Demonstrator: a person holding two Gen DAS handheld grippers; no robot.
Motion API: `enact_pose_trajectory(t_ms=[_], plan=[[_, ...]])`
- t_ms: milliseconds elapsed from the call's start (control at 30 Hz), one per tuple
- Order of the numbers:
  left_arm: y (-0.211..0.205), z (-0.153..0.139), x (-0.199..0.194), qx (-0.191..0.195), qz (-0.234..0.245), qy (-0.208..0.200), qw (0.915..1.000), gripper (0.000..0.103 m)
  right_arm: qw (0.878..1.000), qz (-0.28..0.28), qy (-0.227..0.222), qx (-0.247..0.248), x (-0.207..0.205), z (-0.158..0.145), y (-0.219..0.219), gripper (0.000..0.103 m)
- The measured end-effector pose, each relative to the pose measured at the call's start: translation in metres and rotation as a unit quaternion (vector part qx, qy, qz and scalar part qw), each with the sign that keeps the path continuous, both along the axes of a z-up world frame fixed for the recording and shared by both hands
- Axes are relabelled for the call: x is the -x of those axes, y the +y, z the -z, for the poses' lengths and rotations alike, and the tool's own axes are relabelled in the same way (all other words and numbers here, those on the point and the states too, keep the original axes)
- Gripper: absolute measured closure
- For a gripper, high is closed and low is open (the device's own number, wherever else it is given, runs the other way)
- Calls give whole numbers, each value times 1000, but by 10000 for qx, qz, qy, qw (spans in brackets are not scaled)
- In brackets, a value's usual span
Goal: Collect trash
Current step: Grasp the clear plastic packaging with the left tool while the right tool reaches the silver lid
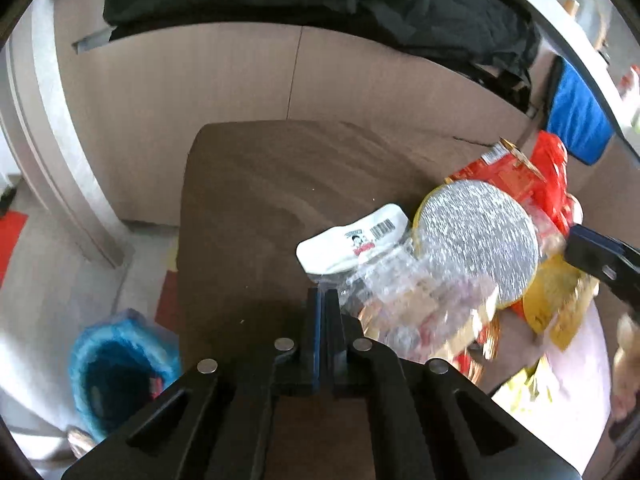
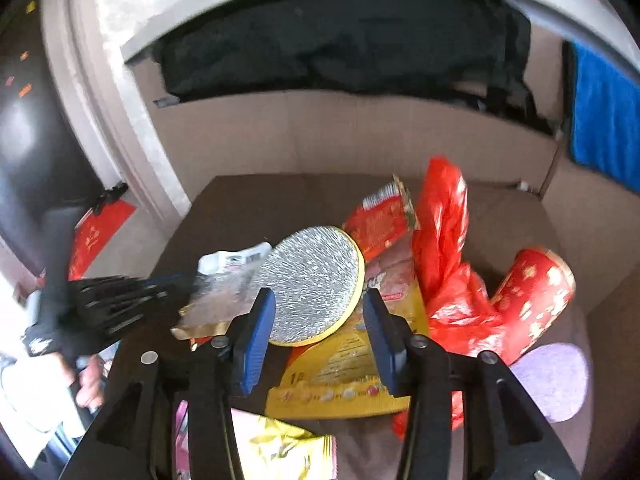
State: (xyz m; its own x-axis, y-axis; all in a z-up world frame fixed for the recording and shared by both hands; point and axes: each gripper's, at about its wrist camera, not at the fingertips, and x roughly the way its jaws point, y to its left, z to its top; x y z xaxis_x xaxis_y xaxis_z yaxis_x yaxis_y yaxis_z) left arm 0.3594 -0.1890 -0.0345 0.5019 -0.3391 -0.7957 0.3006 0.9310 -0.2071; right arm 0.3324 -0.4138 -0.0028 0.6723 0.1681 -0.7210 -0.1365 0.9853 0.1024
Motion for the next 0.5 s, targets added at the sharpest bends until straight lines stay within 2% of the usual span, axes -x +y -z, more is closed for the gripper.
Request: enact_pose_trajectory(t_ms=[100, 233, 367, 400, 433, 467, 500], plan=[[1, 1, 4, -108, 167, -29, 9998, 102, 9996, 216, 161, -127, -16, 16, -3, 60], [11, 0, 10, 68, 276, -39, 9996, 102, 9983, 493, 324, 8, -43, 35, -3, 60], [19, -6, 12, 211, 364, -57, 9991, 99, 9980, 428, 459, 12, -56, 49, 6, 60], [23, -8, 11, 271, 386, -44, 9989, 98, 9984, 383, 420, 65, -55, 49, 9, 63], [24, -8, 9, 298, 379, -36, 9988, 97, 9988, 271, 399, 70, -53, 49, 14, 75], [25, -9, 7, 320, 360, -32, 9988, 93, 9990, 132, 434, -2, -51, 49, 17, 82], [28, -9, 5, 368, 316, -22, 9988, 85, 9988, 1, 466, -150, -49, 50, 19, 95]])
